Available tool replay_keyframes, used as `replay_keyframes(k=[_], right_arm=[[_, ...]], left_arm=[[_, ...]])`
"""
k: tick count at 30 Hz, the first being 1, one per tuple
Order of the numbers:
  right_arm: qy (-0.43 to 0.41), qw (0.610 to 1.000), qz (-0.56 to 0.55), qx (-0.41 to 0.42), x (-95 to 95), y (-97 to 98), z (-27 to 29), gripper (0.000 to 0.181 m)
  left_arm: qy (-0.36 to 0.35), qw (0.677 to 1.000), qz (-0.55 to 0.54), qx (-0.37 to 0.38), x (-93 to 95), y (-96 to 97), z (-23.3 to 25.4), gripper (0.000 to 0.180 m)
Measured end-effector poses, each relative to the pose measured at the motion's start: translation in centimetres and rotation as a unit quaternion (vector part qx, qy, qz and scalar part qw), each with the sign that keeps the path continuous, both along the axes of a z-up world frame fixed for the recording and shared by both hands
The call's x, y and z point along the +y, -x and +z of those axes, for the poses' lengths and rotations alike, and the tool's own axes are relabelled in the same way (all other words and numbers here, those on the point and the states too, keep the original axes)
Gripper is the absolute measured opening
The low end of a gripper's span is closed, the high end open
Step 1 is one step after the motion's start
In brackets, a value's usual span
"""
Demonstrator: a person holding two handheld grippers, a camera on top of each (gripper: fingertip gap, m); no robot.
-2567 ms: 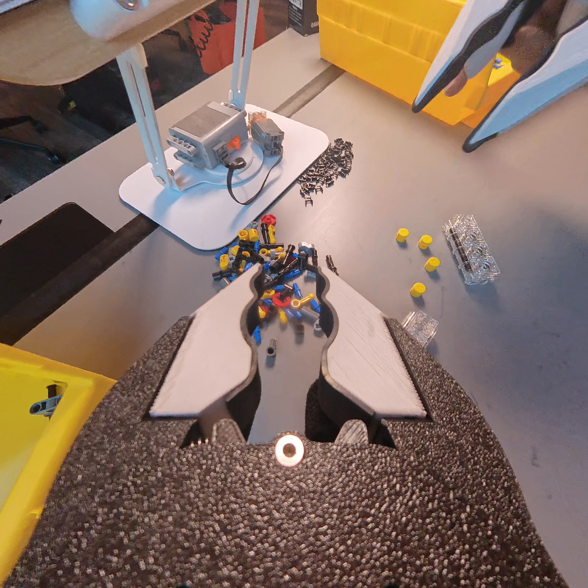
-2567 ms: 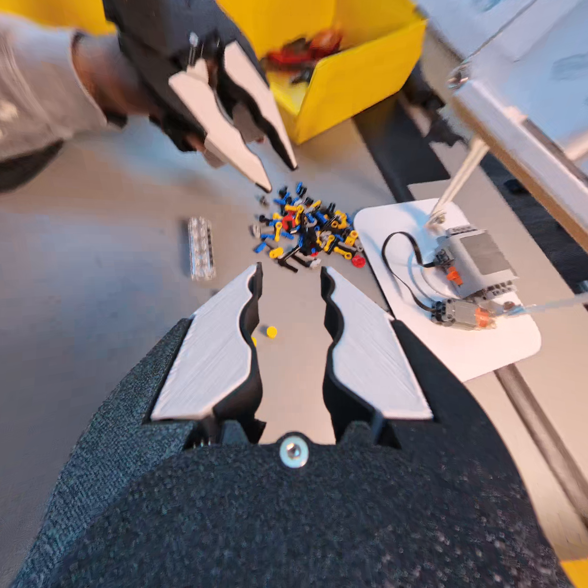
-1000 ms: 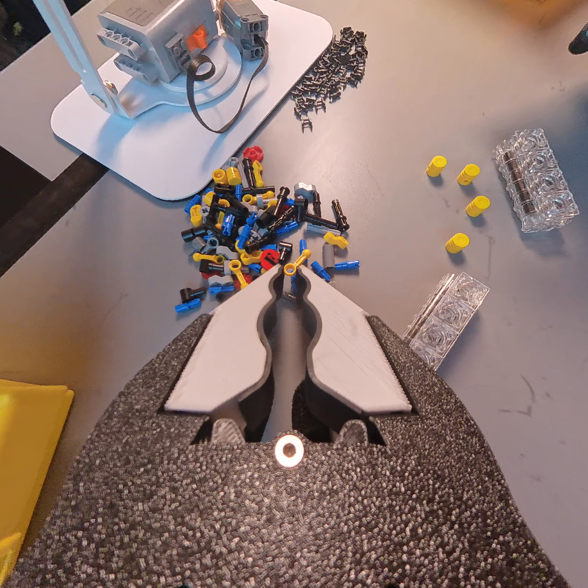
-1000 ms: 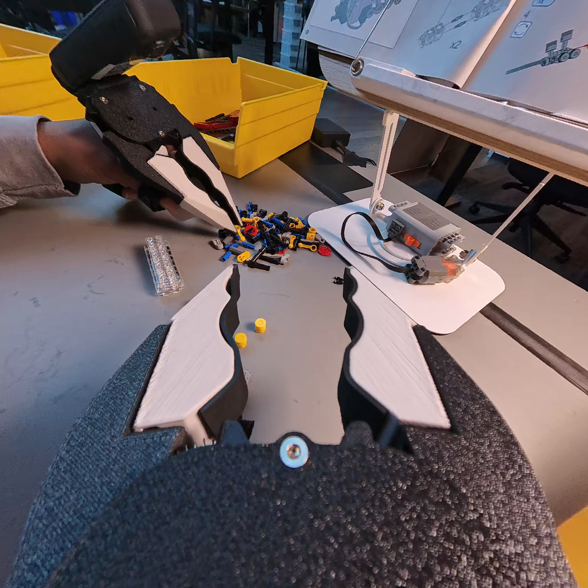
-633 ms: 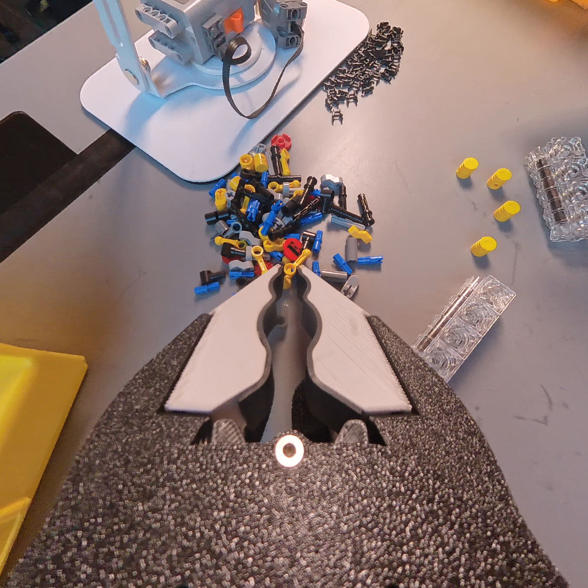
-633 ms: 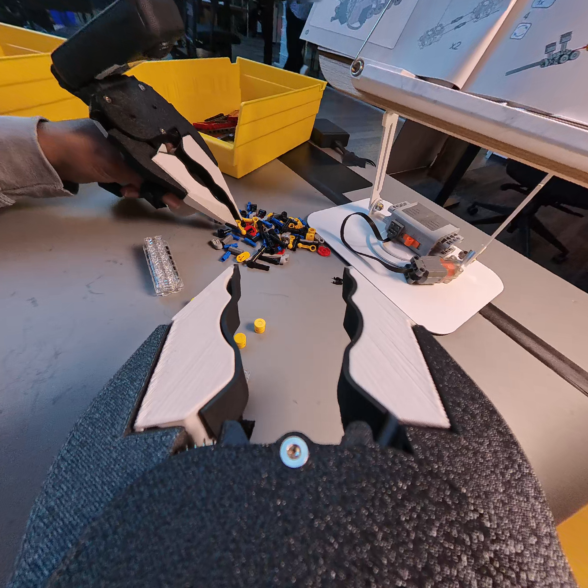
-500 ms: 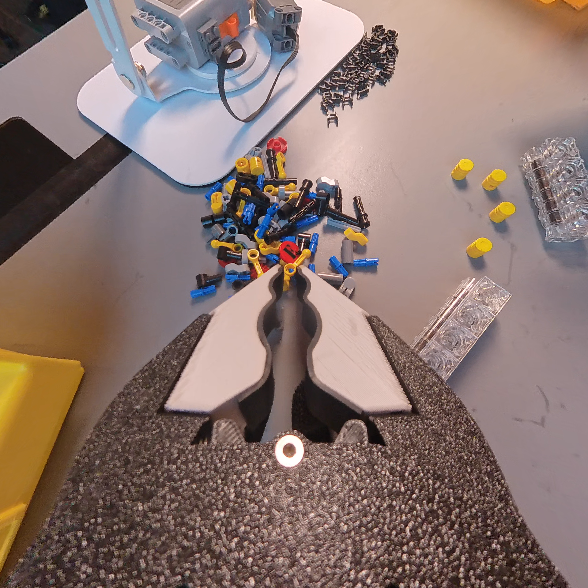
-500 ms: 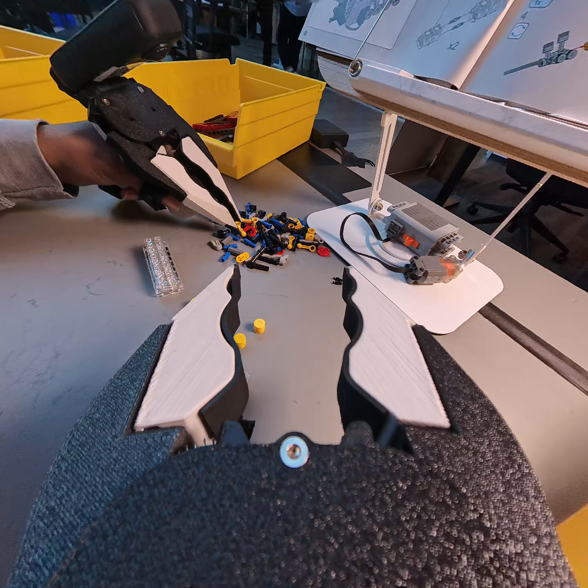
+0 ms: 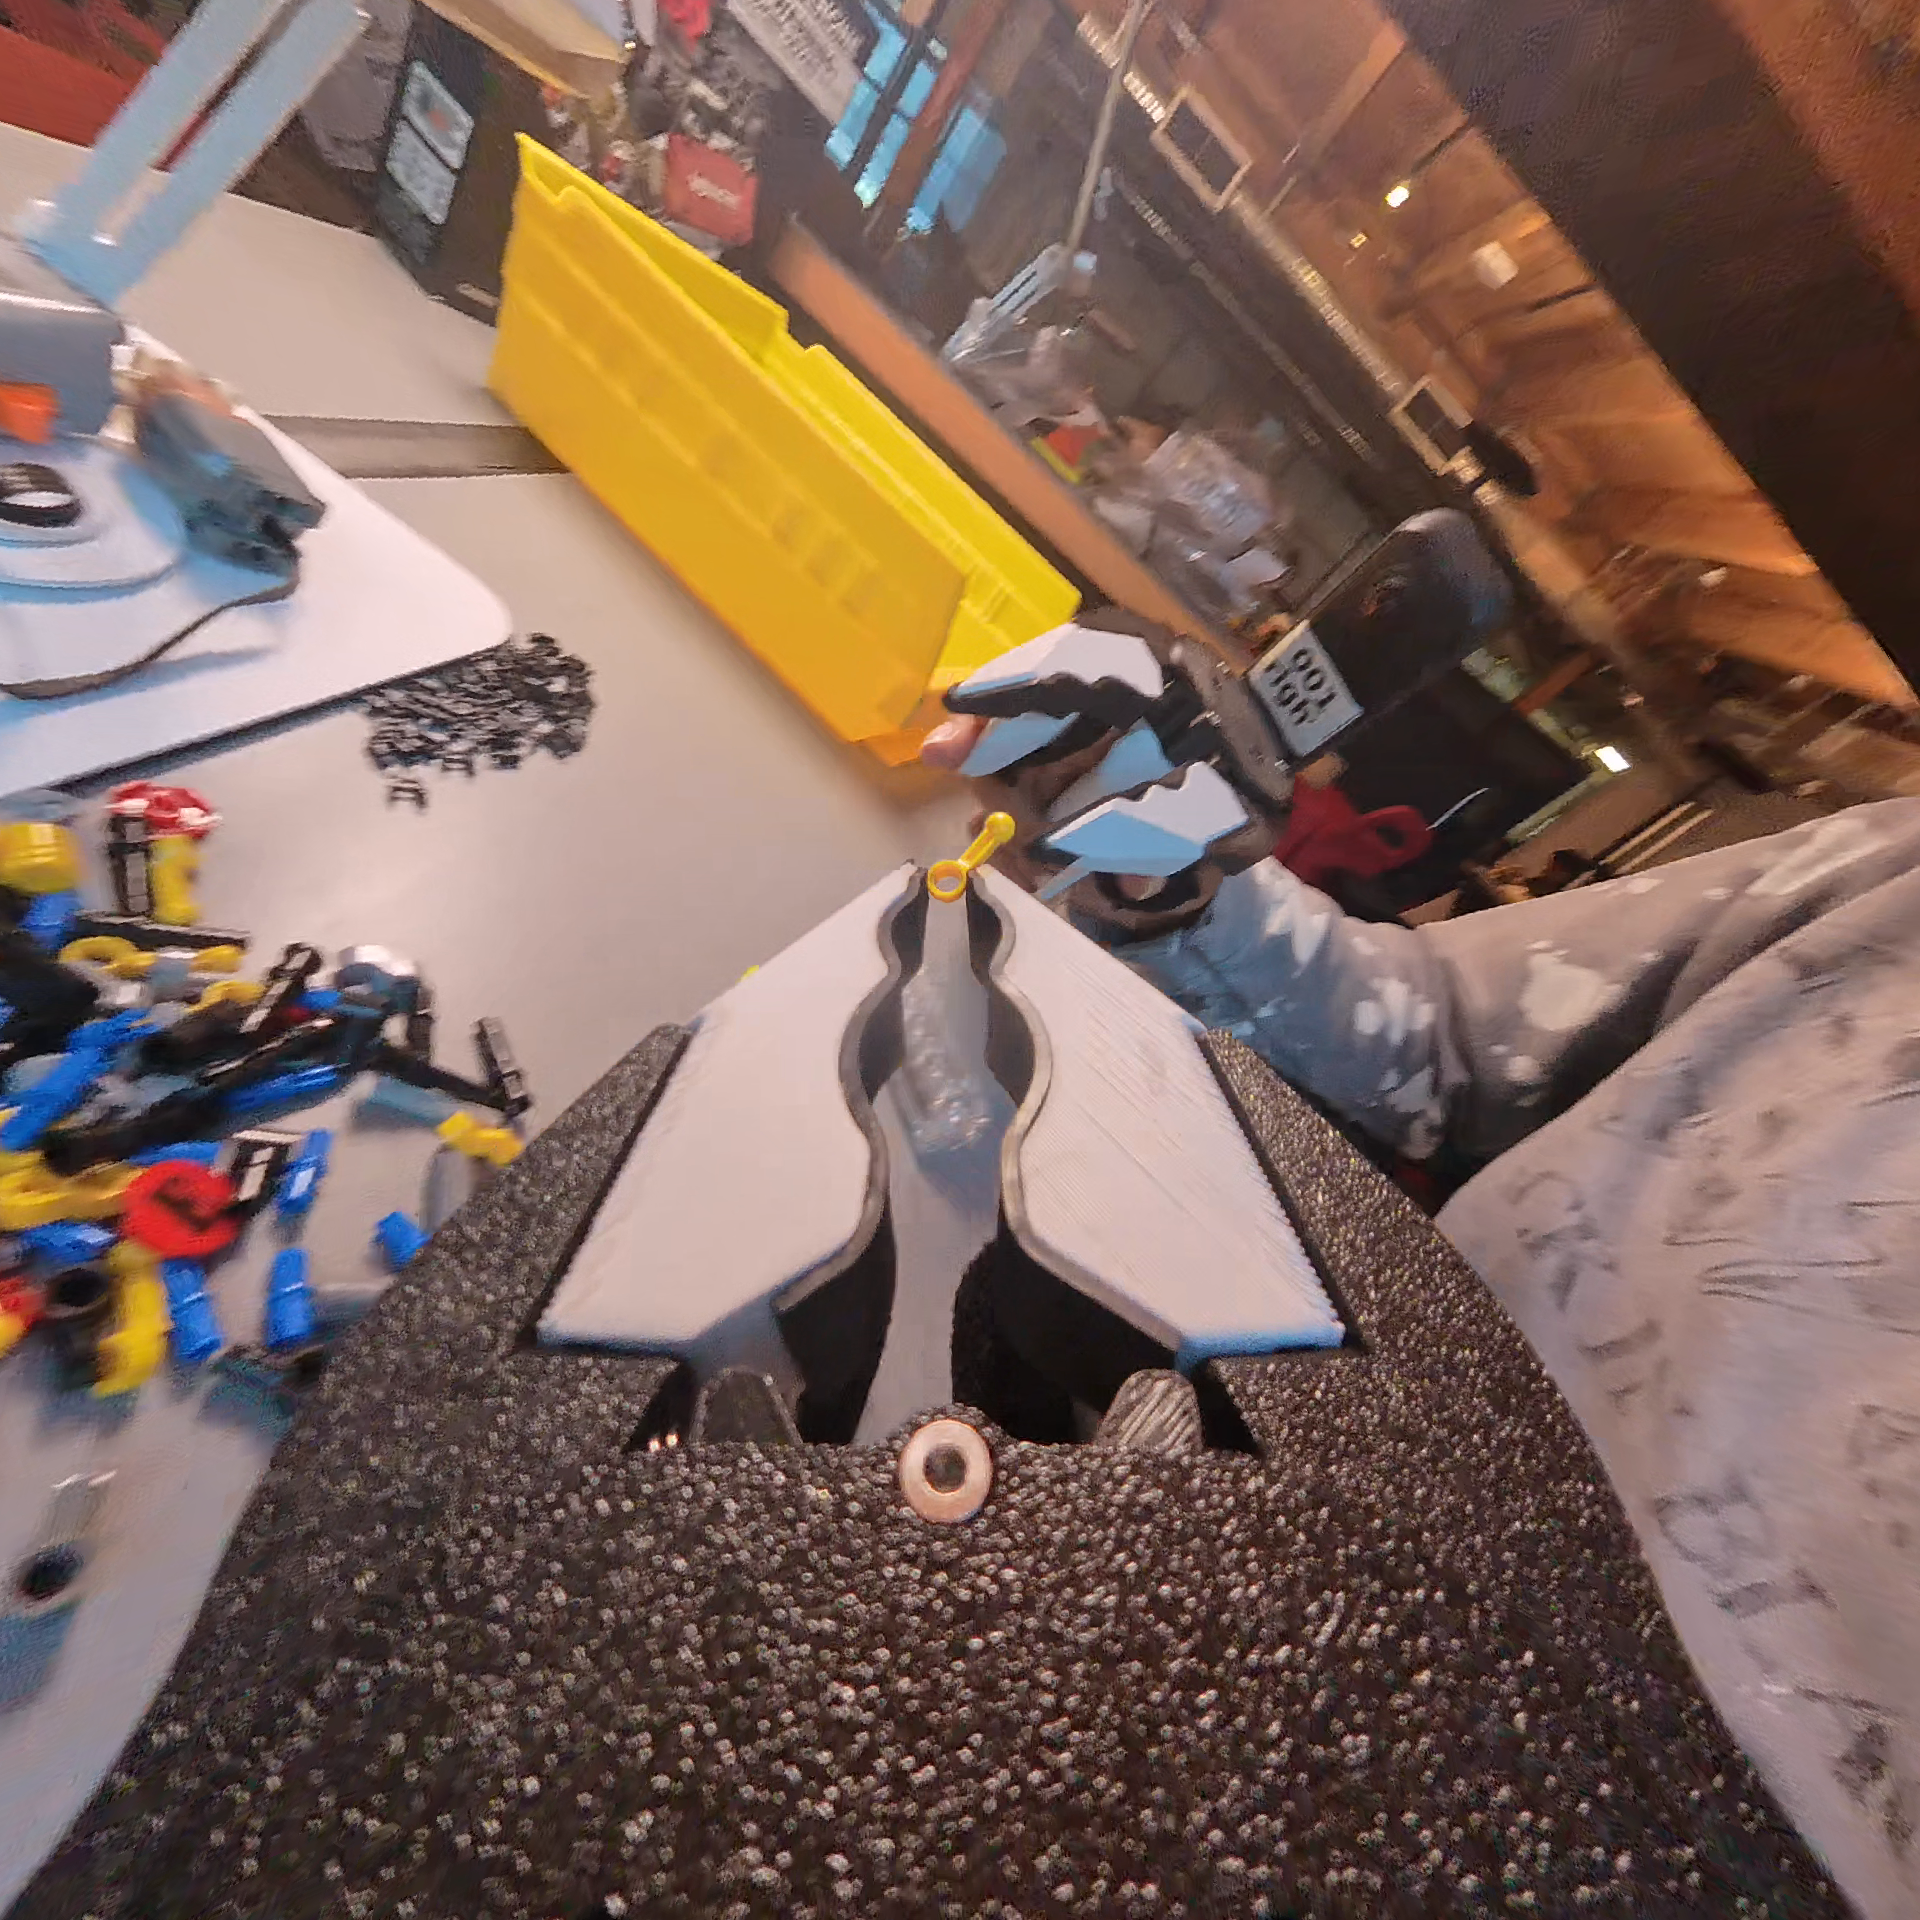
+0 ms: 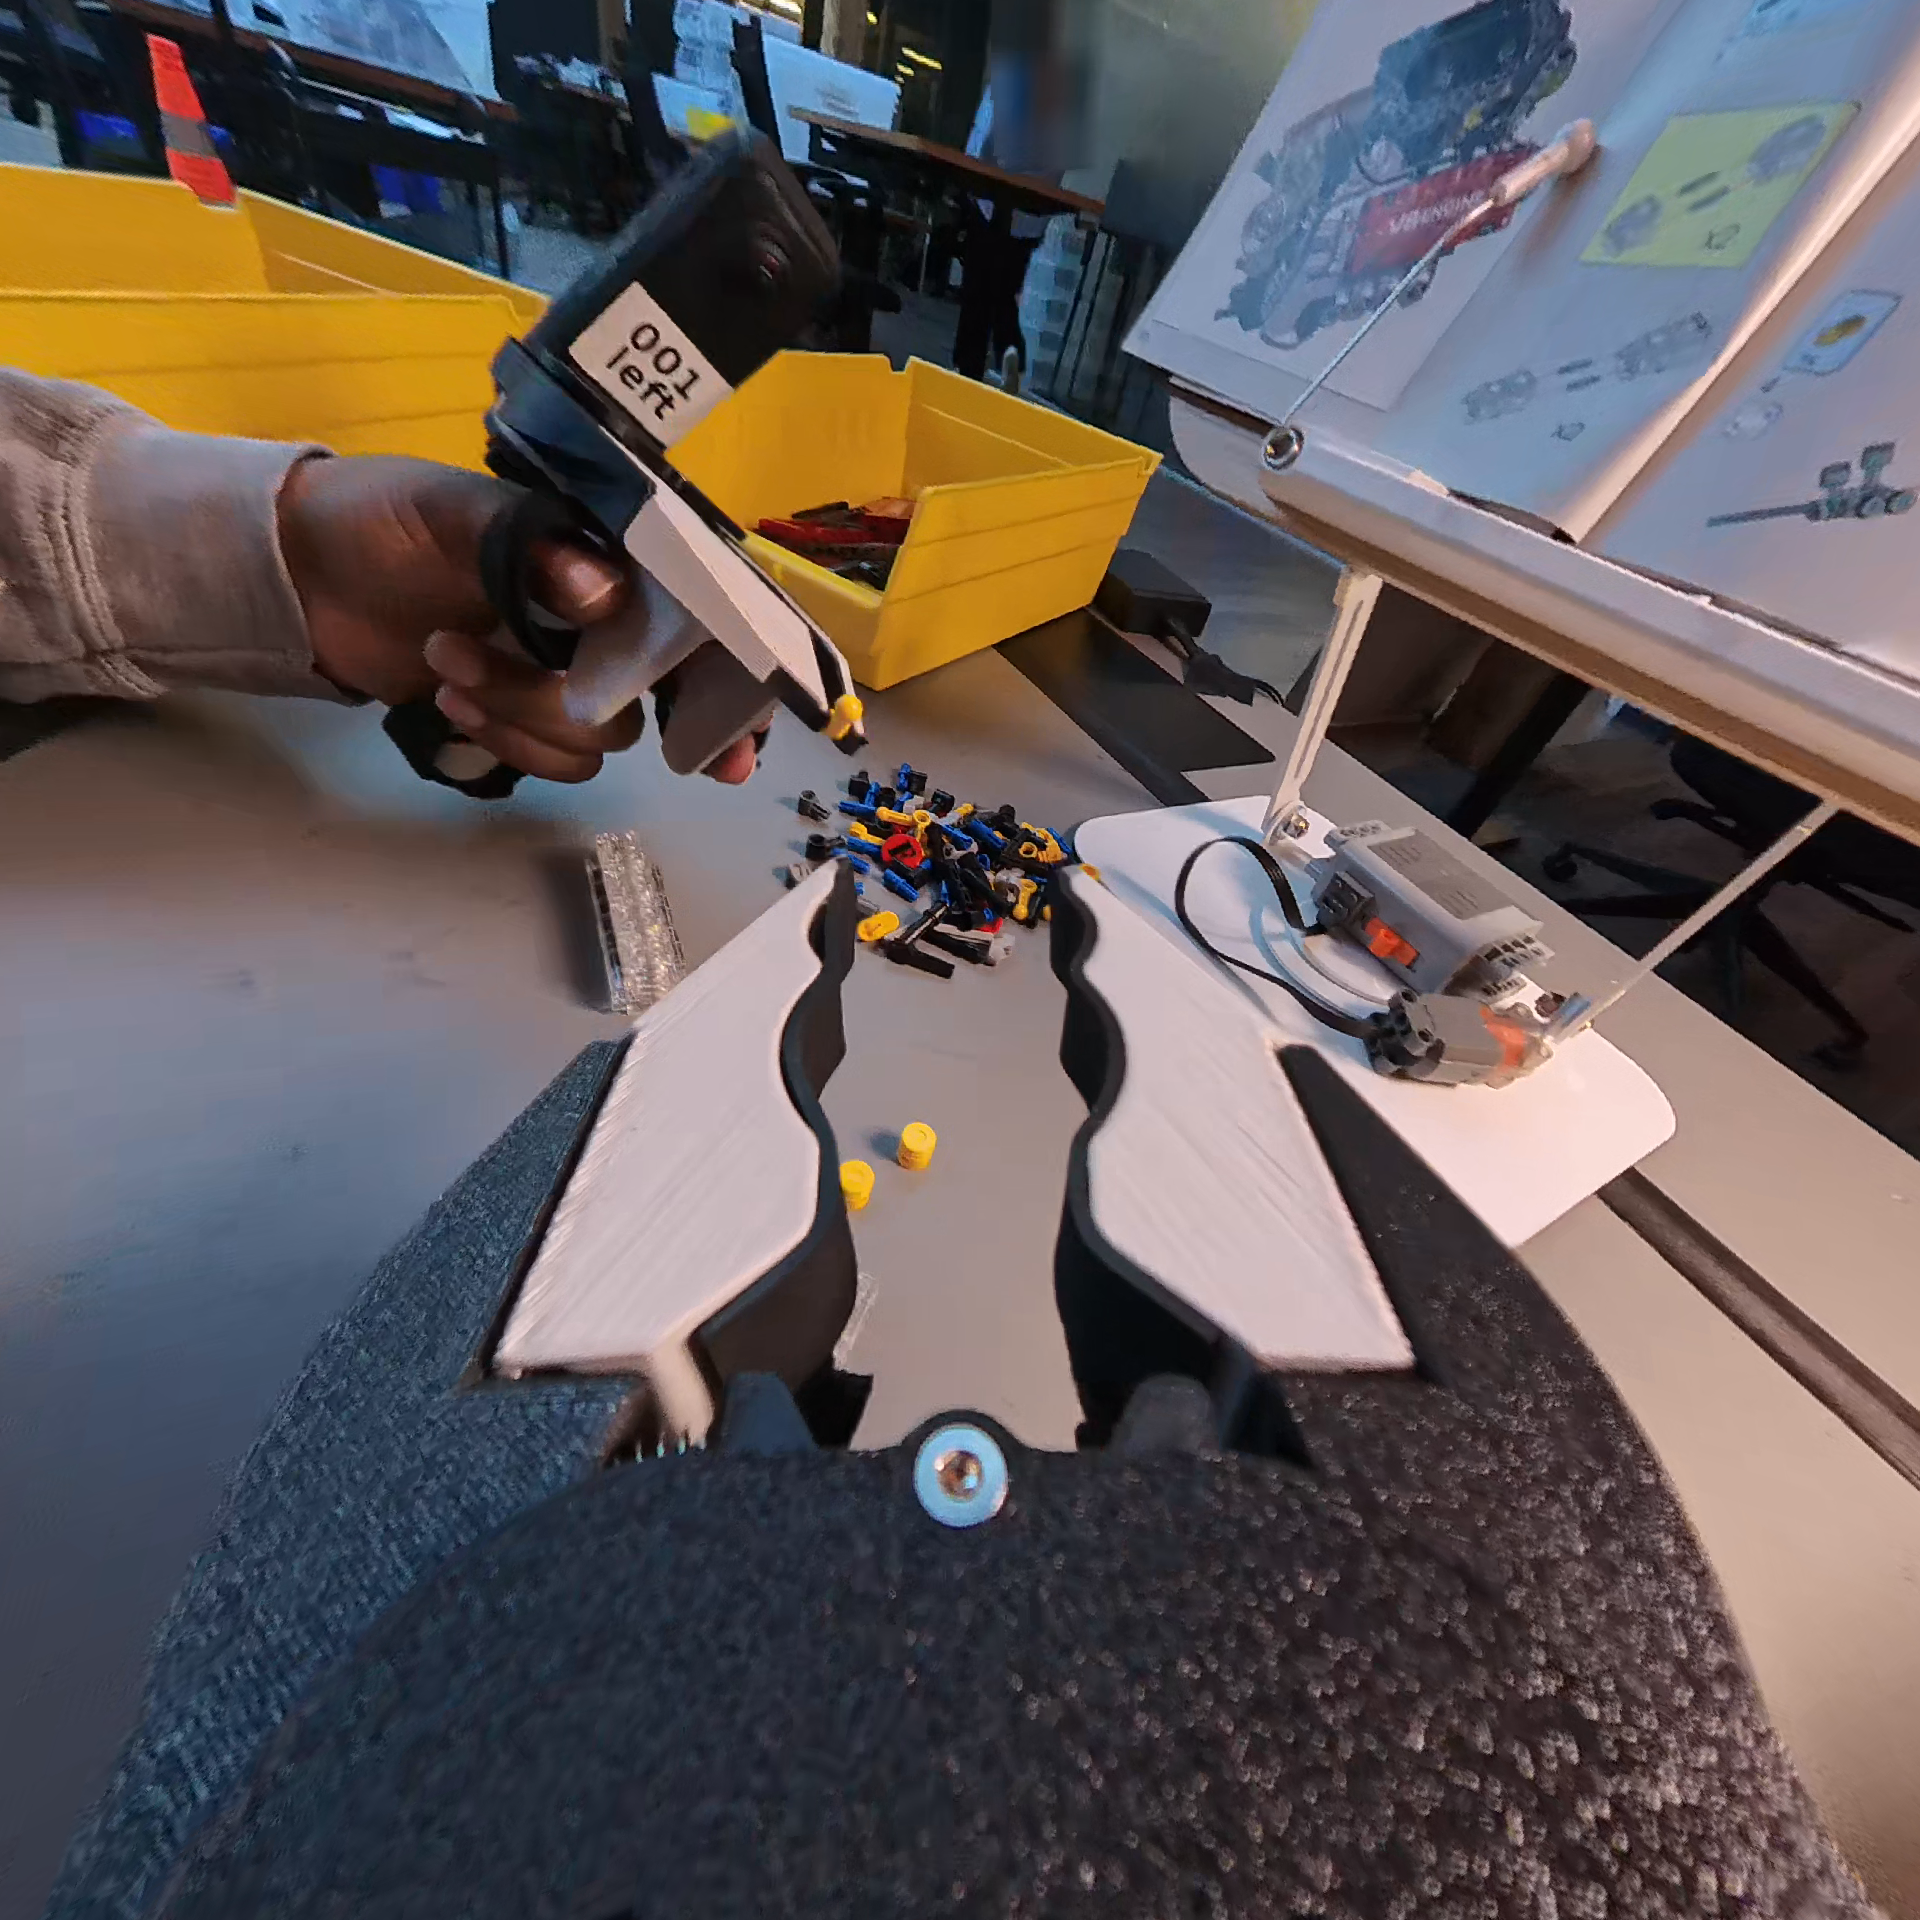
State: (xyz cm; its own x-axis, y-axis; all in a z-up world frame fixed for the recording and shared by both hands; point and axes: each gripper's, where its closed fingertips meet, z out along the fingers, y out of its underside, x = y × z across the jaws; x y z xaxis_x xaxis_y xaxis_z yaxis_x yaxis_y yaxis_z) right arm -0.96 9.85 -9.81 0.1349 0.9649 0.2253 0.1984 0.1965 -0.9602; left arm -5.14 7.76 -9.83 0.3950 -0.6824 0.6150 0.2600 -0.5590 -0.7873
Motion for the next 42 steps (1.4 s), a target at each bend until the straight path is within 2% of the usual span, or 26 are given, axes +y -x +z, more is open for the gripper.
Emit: replay_keyframes(k=[4,10,15,24,27,29,33,36,39,42], right_arm=[[0.012,0.999,0.024,0.035,-1.3,0.3,1.5,0.029],[0.029,0.997,0.044,0.057,-2.3,0.6,2.2,0.022],[0.031,0.995,0.063,0.065,-3.1,0.8,2.4,0.019],[0.057,0.993,0.083,0.061,-3.6,0.9,2.2,0.005],[0.065,0.994,0.074,0.042,-2.7,0.6,1.6,0.005],[0.068,0.997,0.033,-0.004,-0.6,-0.1,0.1,0.005],[0.021,0.986,-0.050,-0.160,3.4,-2.7,-4.8,0.005],[-0.013,0.967,-0.050,-0.251,3.5,-3.8,-7.2,0.005],[-0.035,0.952,-0.033,-0.301,2.9,-4.8,-8.0,0.005],[-0.020,0.941,0.003,-0.338,1.6,-6.5,-8.2,0.005]], left_arm=[[0.015,0.996,-0.036,-0.080,-0.9,-1.8,1.9,0.004],[0.031,0.991,-0.058,-0.116,-1.5,-3.4,2.4,0.004],[0.035,0.991,-0.055,-0.116,-1.4,-3.4,2.1,0.004],[0.022,0.996,-0.058,-0.070,-1.6,-3.9,1.2,0.004],[0.009,0.999,-0.037,-0.025,-1.2,-3.5,0.5,0.005],[-0.009,0.999,-0.006,0.049,-0.4,-2.4,-0.7,0.013],[-0.035,0.984,0.041,0.172,0.6,0.4,-2.5,0.017],[-0.040,0.975,0.063,0.207,1.1,1.9,-2.8,0.019],[-0.039,0.971,0.081,0.222,1.5,3.2,-3.0,0.019],[-0.032,0.969,0.091,0.226,1.8,4.3,-3.4,0.019]])
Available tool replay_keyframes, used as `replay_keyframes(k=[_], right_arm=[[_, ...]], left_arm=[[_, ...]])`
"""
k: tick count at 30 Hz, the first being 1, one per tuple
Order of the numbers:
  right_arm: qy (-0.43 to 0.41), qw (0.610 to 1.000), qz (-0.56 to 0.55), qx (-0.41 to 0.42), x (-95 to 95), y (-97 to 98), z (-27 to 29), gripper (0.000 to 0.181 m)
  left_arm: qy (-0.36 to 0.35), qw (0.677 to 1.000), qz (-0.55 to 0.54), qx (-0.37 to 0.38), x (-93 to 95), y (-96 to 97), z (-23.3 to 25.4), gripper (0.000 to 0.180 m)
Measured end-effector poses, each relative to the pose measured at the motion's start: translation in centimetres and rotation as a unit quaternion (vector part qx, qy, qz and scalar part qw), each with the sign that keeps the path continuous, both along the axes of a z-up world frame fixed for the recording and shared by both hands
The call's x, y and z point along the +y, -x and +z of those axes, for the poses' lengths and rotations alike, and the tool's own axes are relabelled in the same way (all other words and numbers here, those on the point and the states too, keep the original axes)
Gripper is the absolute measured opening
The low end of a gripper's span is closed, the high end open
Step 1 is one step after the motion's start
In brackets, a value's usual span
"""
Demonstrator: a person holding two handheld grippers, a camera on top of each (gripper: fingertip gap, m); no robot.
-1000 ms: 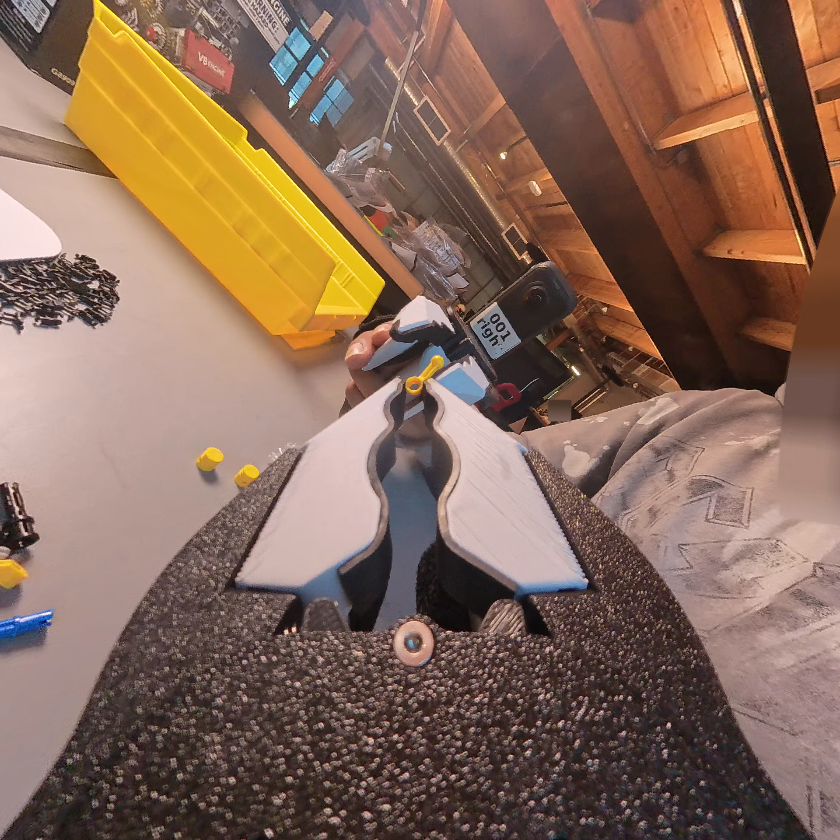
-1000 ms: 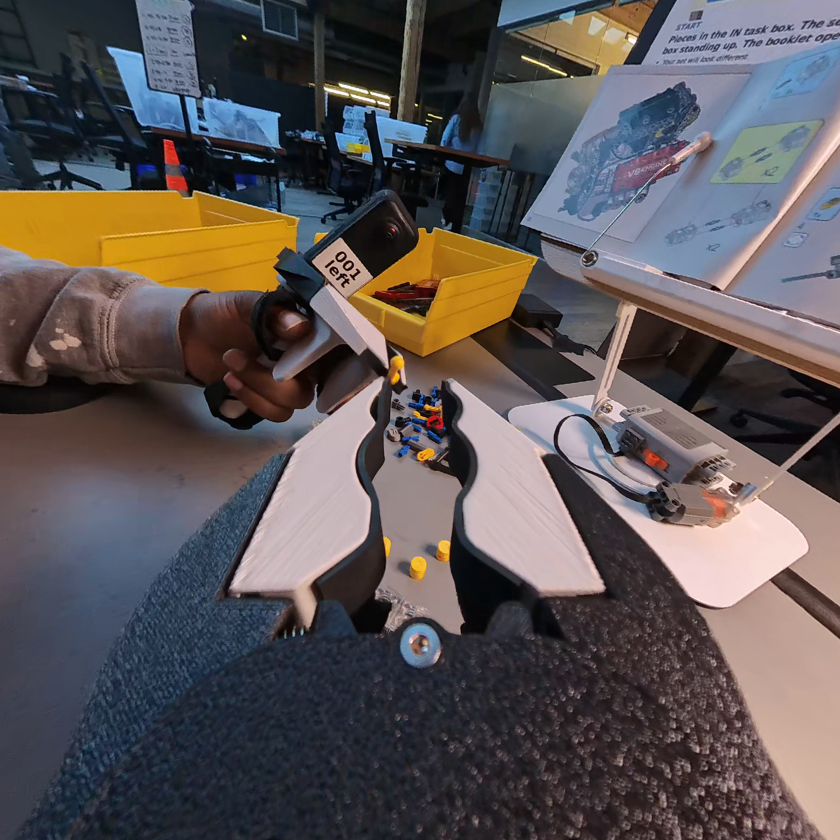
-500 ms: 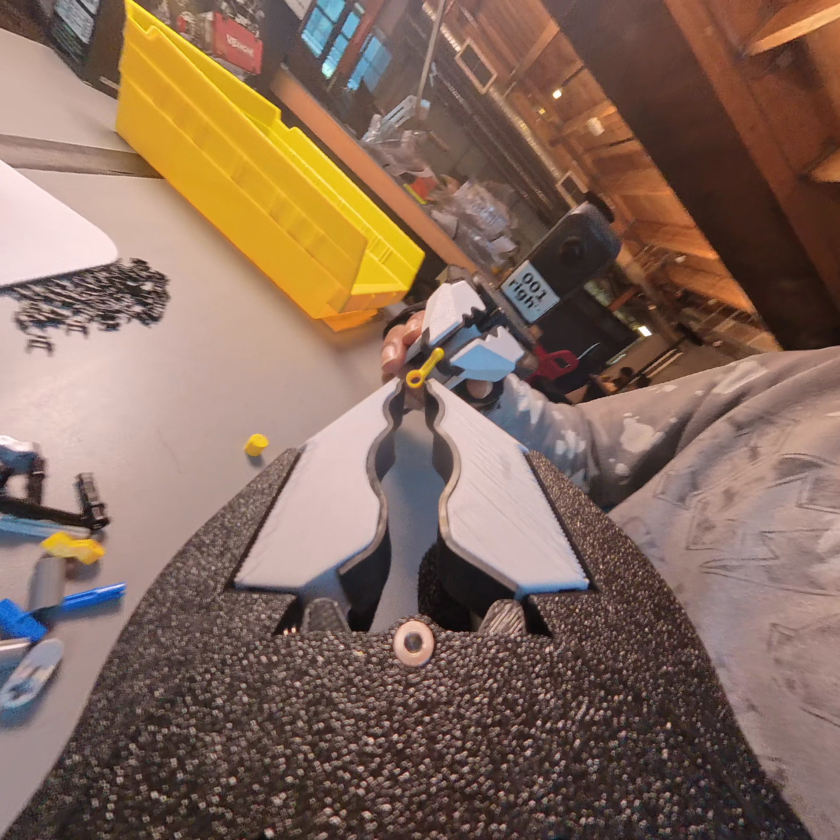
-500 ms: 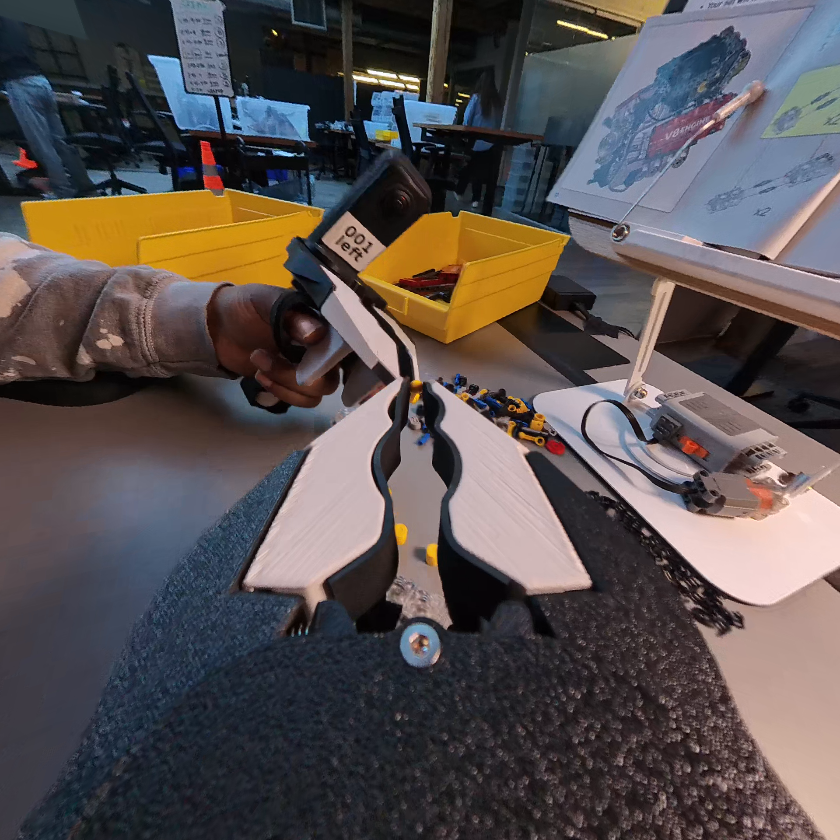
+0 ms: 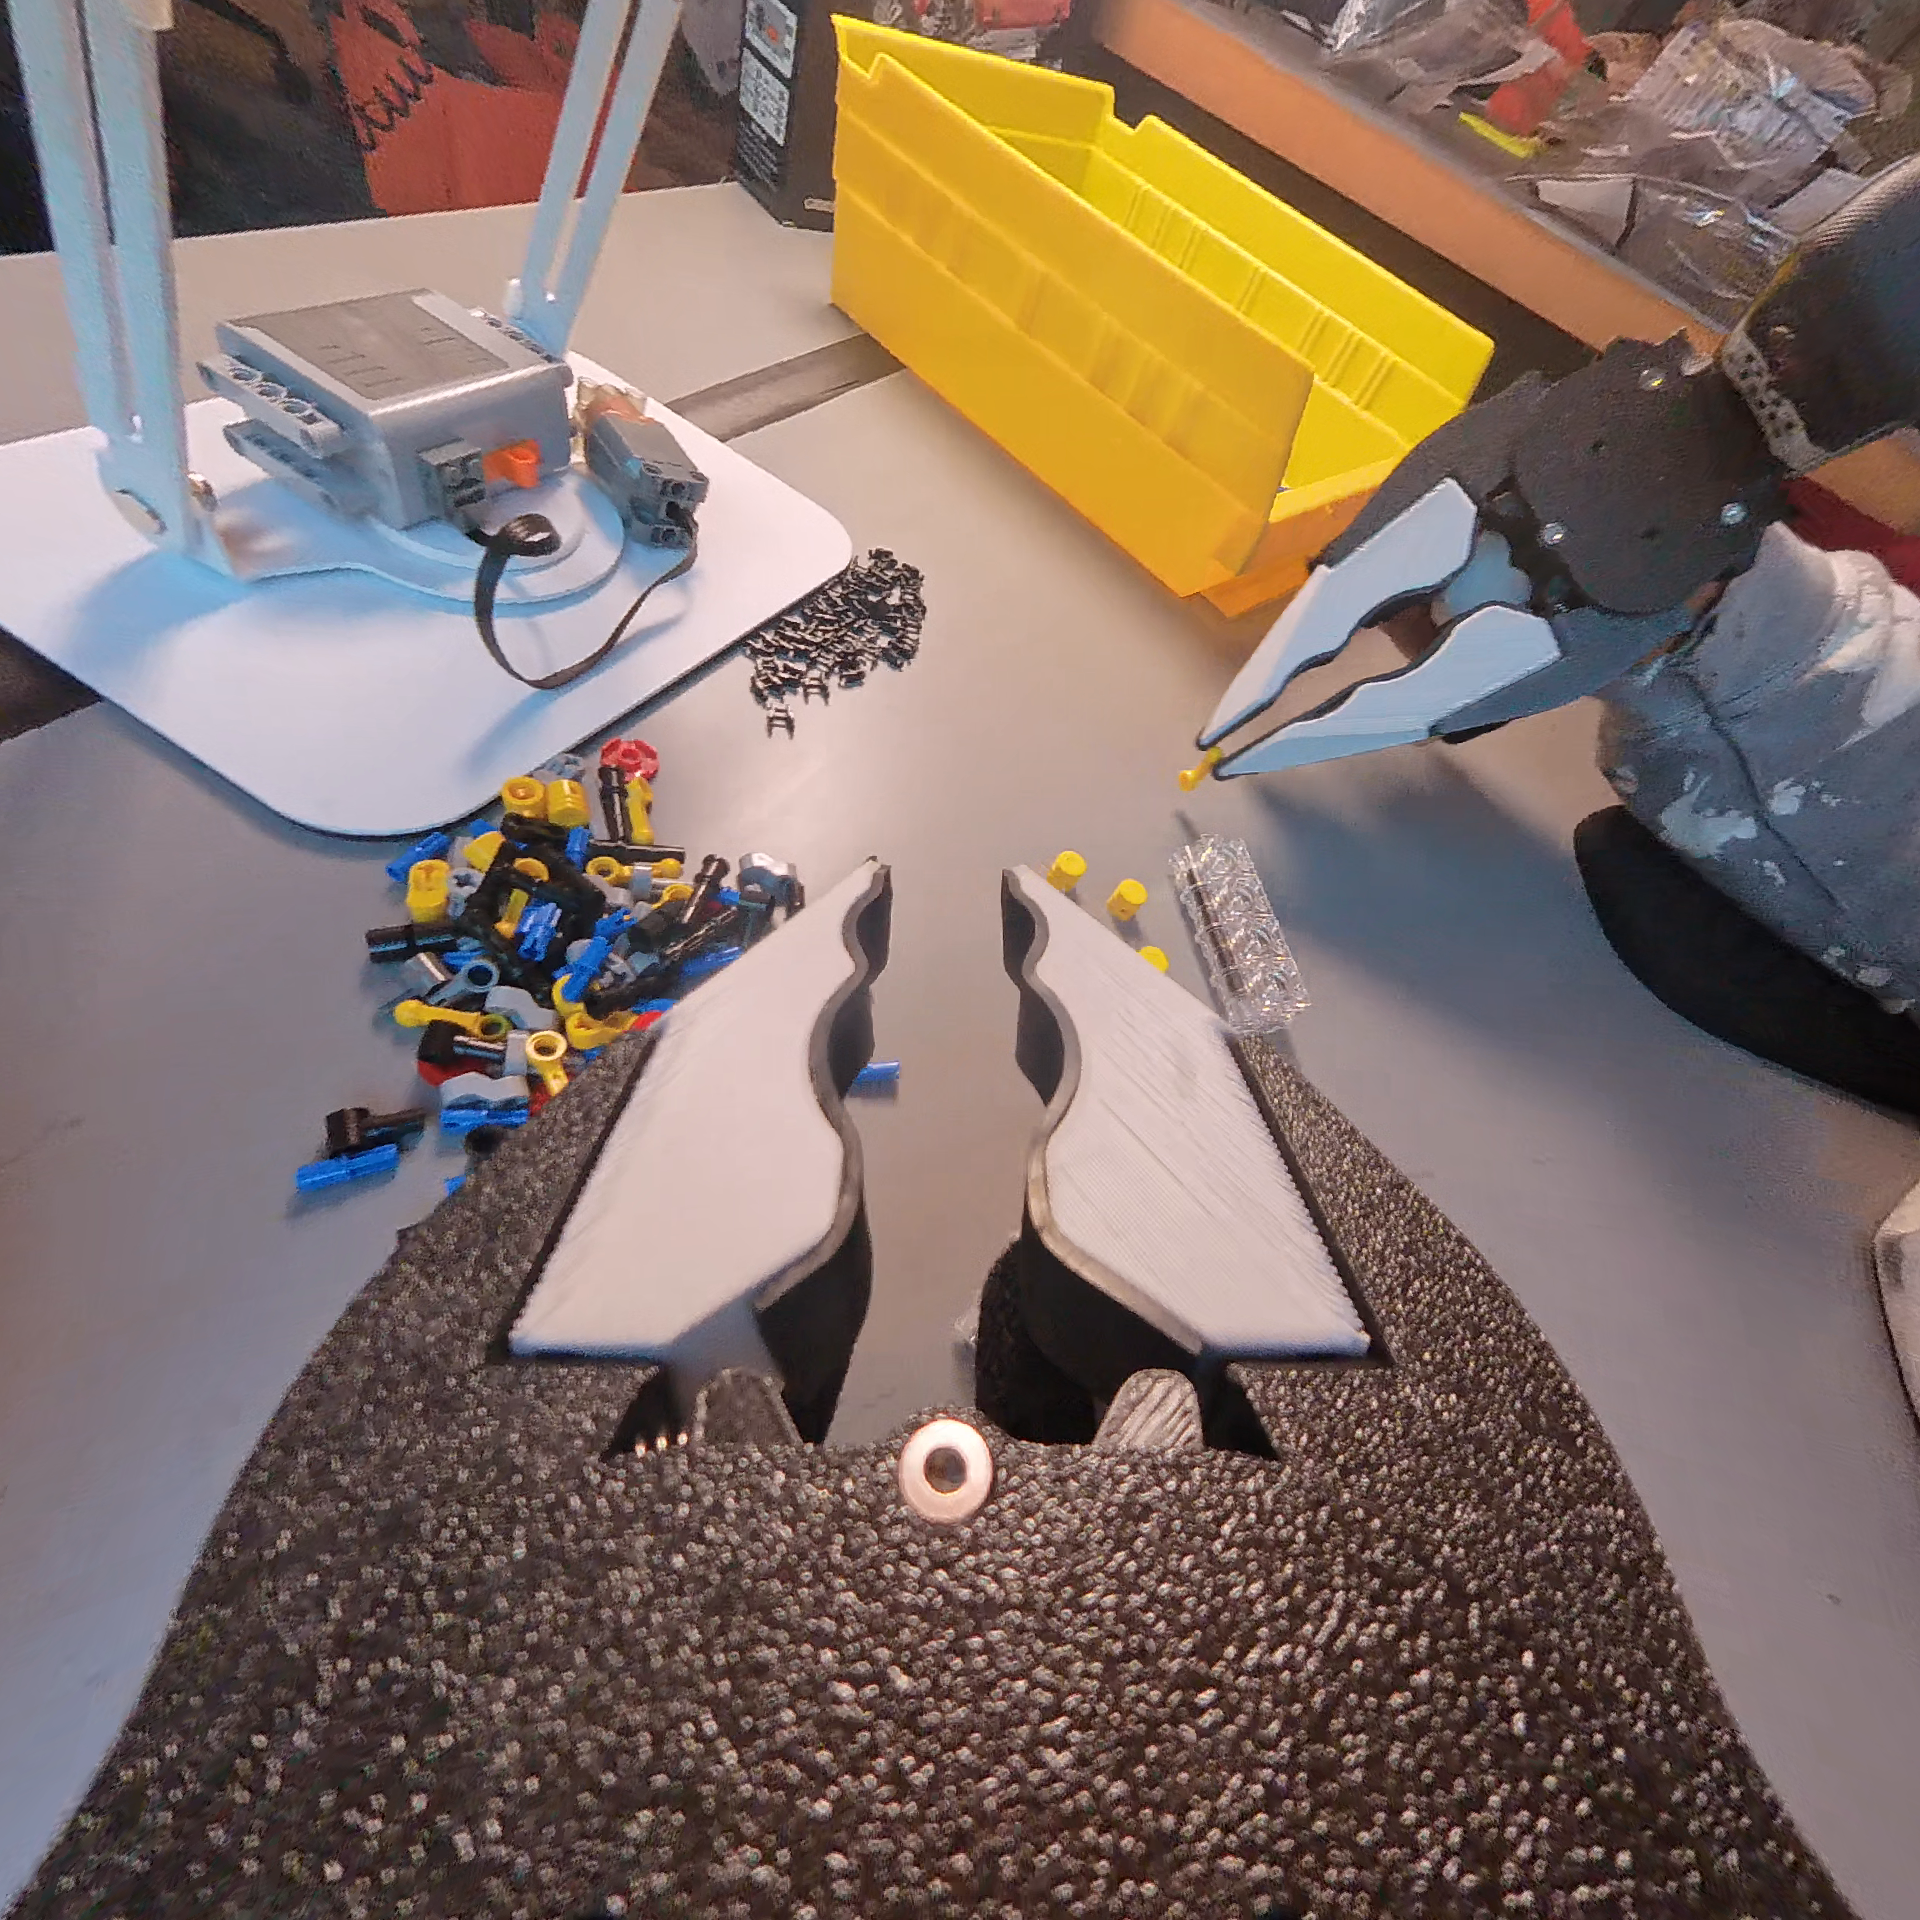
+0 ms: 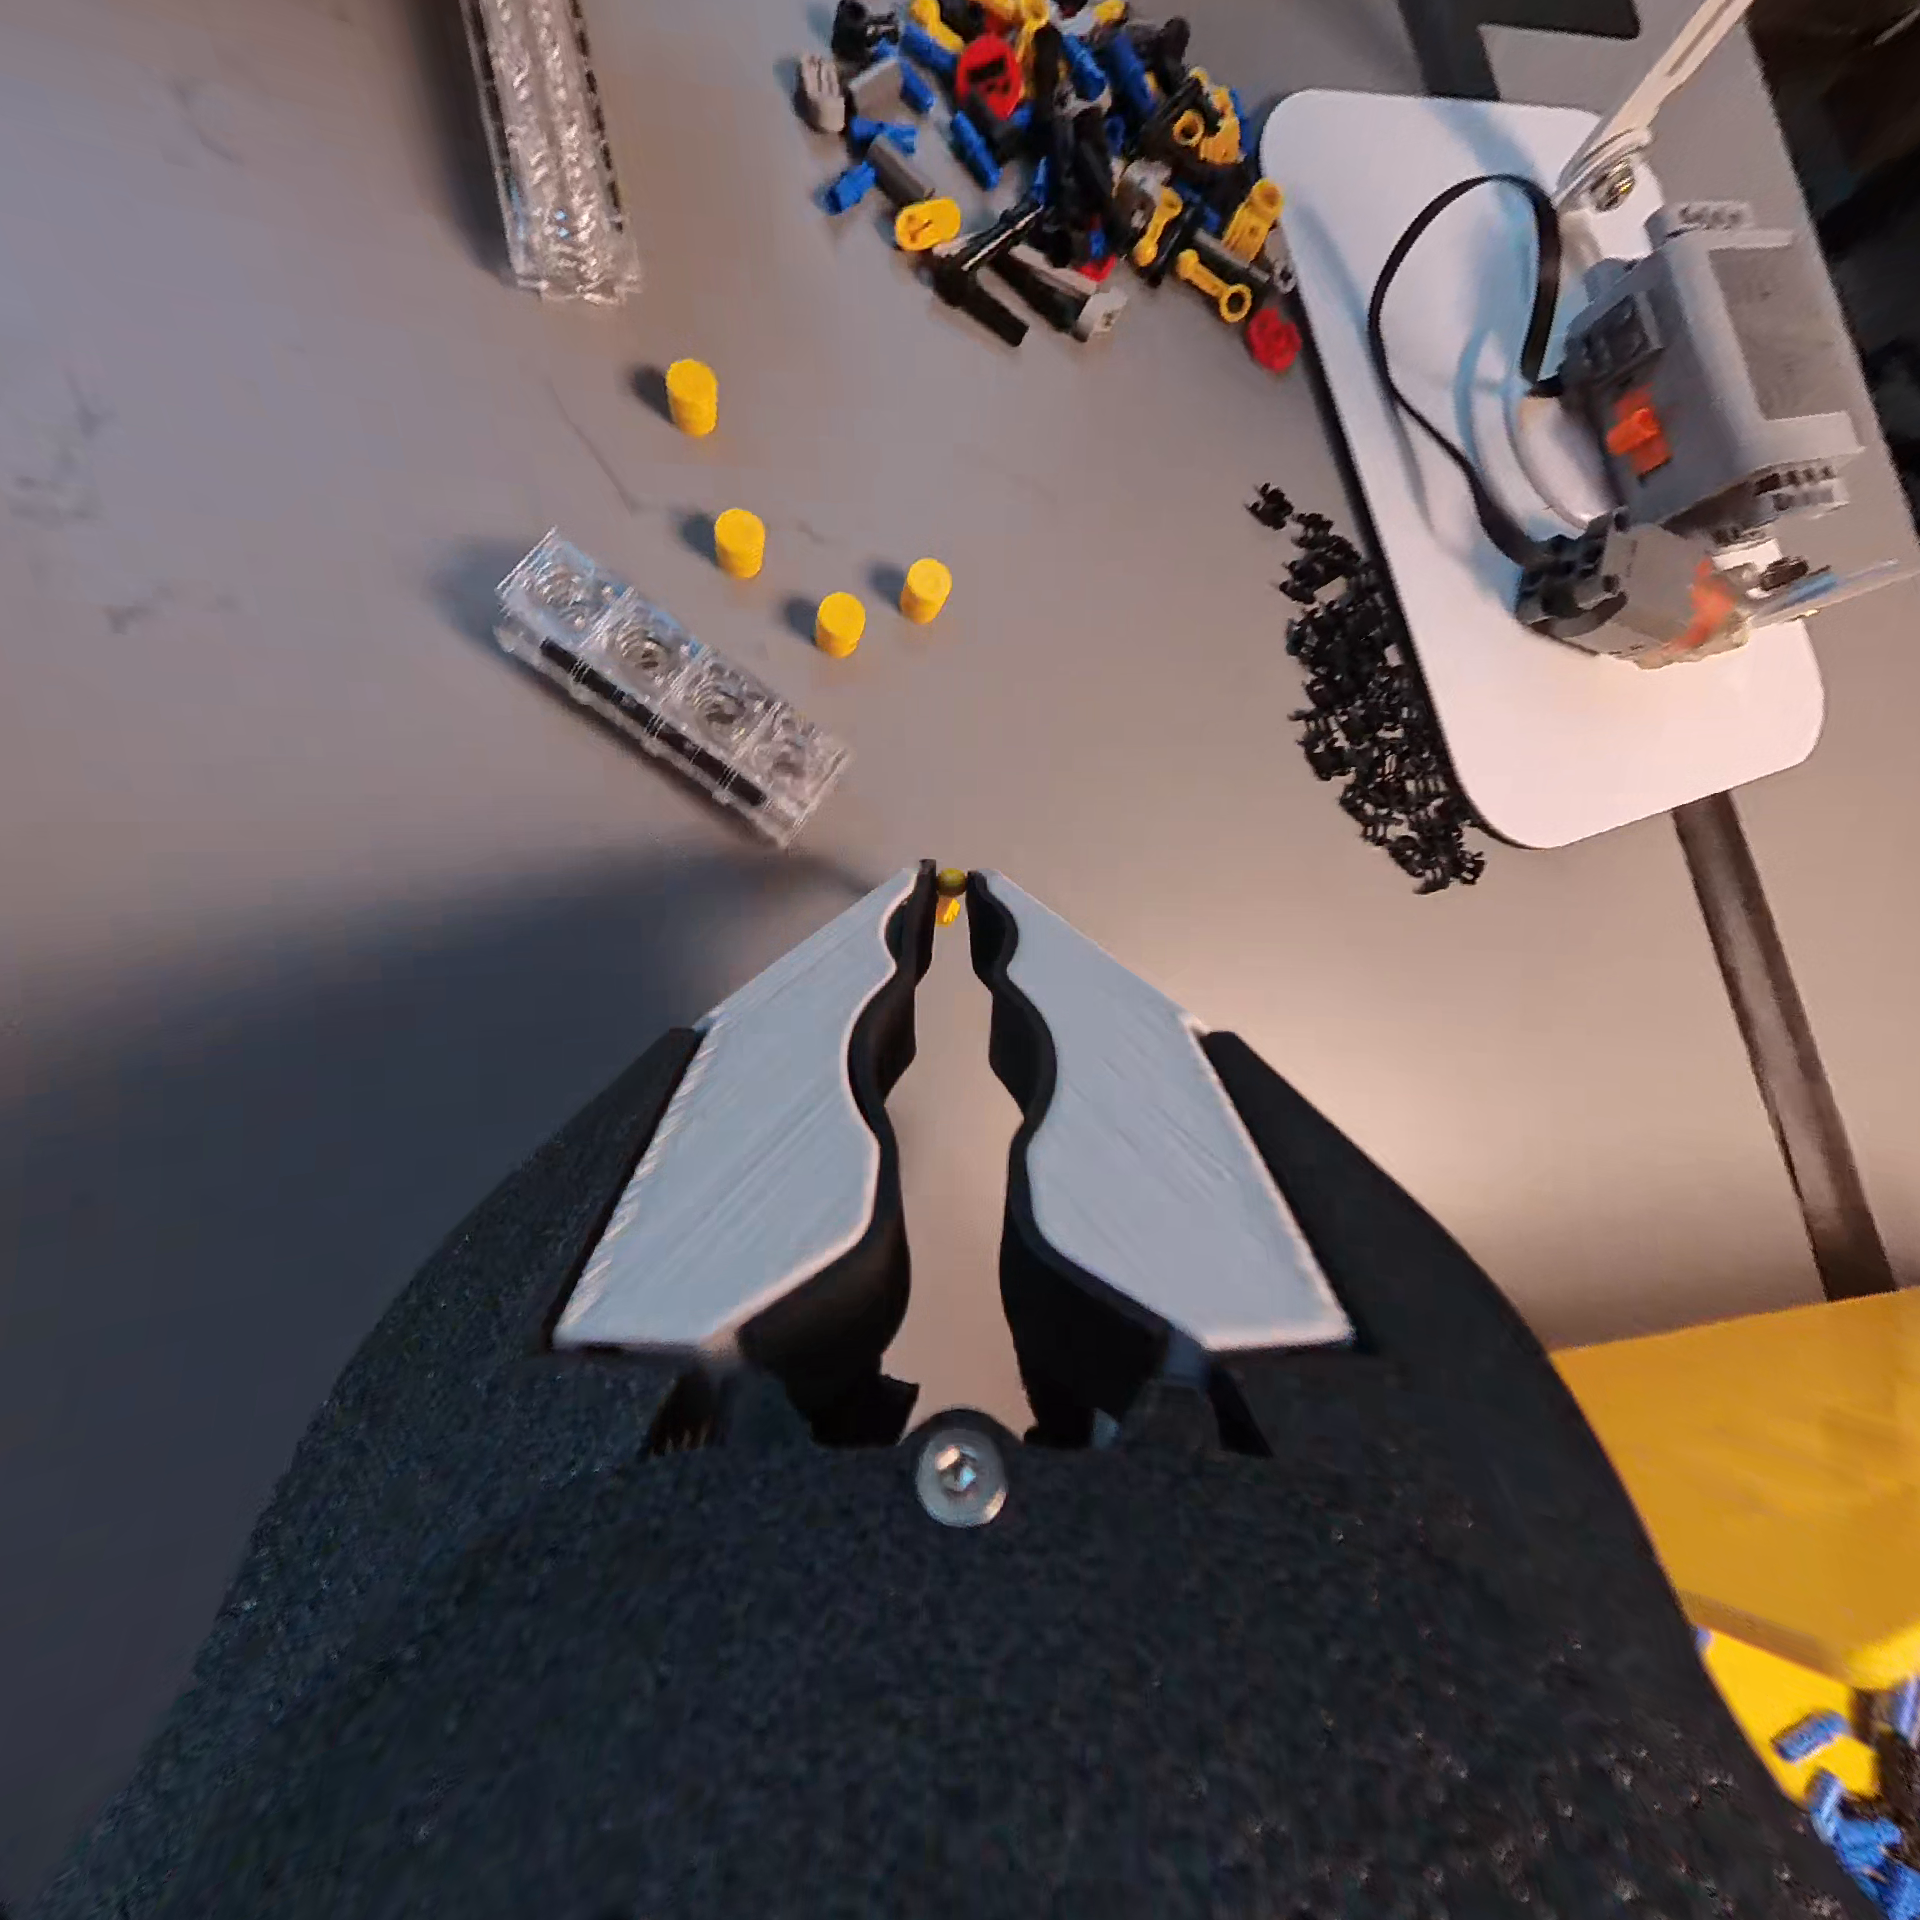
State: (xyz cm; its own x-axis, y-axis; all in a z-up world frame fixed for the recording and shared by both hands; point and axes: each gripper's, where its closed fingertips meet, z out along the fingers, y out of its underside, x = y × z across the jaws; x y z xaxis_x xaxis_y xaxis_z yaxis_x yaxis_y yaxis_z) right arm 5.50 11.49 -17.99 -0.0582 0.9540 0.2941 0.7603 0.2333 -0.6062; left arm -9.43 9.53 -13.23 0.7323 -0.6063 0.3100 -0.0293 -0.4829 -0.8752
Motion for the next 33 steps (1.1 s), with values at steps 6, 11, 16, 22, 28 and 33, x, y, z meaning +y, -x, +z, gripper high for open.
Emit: replay_keyframes(k=[6,11,16,22,28,33], right_arm=[[-0.043,0.998,0.000,-0.043,0.5,-0.8,-1.1,0.005],[-0.041,0.998,-0.001,-0.037,0.5,-0.1,-1.8,0.008],[-0.016,0.998,-0.025,0.050,1.1,1.0,0.6,0.015],[-0.014,0.995,-0.035,0.096,1.3,1.7,1.8,0.015],[-0.005,0.995,-0.028,0.092,1.0,2.0,1.1,0.016],[0.003,0.996,-0.021,0.092,0.7,2.1,0.8,0.015]], left_arm=[[-0.003,0.994,0.044,0.102,0.9,3.2,-2.3,0.018],[0.000,0.979,0.060,0.194,0.8,5.6,-3.7,0.019],[0.020,0.970,0.052,0.236,0.5,6.3,-5.2,0.018],[0.023,0.964,0.039,0.263,0.3,6.3,-6.1,0.009],[0.018,0.954,0.030,0.297,0.4,6.0,-7.0,0.004],[0.008,0.954,0.028,0.299,0.7,5.6,-7.0,0.004]])
